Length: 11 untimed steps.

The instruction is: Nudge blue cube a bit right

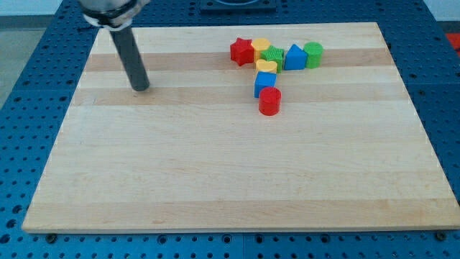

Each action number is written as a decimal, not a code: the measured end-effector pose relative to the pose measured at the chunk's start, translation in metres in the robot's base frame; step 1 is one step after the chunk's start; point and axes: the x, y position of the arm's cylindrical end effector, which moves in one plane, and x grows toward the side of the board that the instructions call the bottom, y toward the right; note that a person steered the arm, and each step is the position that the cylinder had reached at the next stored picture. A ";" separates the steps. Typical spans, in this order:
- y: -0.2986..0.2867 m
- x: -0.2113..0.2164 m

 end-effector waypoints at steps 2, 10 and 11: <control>0.074 0.006; 0.186 0.012; 0.190 0.012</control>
